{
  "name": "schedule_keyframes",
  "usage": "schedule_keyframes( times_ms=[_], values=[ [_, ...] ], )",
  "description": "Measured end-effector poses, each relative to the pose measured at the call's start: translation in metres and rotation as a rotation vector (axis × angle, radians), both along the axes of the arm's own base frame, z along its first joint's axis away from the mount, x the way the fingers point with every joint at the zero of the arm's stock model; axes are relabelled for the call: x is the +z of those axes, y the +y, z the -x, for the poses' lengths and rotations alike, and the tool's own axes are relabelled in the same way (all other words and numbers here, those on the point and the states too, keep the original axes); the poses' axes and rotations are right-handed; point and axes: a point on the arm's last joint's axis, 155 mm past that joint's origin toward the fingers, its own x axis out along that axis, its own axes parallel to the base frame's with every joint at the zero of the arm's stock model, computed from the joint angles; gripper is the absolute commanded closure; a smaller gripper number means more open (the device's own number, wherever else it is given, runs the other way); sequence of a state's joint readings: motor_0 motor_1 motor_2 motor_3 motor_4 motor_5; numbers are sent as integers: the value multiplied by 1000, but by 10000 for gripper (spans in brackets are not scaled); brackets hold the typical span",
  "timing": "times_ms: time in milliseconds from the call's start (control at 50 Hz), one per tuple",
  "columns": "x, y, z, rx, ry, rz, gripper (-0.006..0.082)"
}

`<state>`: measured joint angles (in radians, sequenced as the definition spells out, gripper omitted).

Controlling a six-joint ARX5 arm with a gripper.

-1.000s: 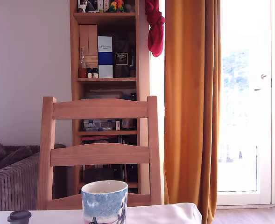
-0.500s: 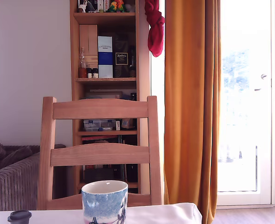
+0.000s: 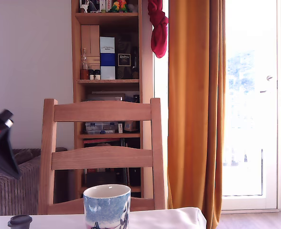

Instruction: Pick the grey coffee capsule and place it inside the blue coffee cup

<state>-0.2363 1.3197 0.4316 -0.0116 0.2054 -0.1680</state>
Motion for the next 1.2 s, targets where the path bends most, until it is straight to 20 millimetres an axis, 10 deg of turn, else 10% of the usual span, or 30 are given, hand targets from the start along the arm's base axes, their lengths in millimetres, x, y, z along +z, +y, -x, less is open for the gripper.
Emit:
schedule_keyframes(
  times_ms=[560,1080,1200],
  values=[
    [-51,-3,-48,-28,124,-147,7],
    [-98,-2,-47,-57,234,-194,16],
    [-95,-4,-53,-56,211,-189,151]
  ],
)
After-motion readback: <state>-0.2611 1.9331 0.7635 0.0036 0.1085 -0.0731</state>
